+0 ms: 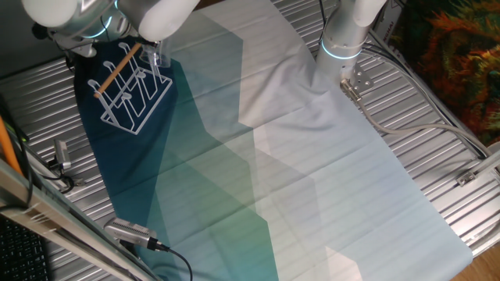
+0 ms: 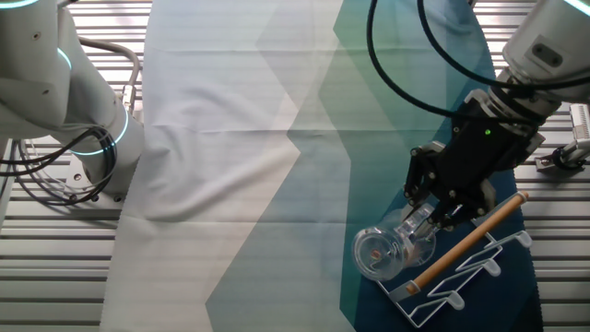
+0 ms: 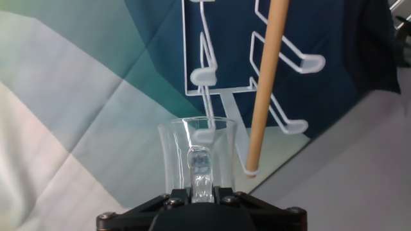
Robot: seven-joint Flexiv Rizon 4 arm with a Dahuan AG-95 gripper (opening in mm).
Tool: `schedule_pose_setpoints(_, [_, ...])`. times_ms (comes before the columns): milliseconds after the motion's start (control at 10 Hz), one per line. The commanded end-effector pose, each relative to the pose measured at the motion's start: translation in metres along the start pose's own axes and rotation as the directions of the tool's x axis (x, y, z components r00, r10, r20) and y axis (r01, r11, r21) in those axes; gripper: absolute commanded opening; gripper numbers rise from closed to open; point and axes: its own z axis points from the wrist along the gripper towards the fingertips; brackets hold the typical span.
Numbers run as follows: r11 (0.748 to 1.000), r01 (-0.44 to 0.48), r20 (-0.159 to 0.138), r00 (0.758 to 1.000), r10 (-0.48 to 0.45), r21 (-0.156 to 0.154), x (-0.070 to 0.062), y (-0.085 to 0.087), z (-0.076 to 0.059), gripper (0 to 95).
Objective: Put the cup on the cup rack
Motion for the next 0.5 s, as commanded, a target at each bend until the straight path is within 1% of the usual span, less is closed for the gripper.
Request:
schedule_pose_setpoints(100, [1.0, 0.0, 0.001, 1.0, 0.0, -0.001, -0.0044, -0.0015, 0.0073, 0.0])
schedule_pose_setpoints(400, [1.0, -0.004, 0.003, 1.0, 0.004, -0.005, -0.0083, -0.0038, 0.0096, 0.0])
schedule_pose_setpoints(500, [1.0, -0.008, 0.004, 1.0, 0.008, -0.006, -0.0114, -0.0048, 0.0104, 0.0])
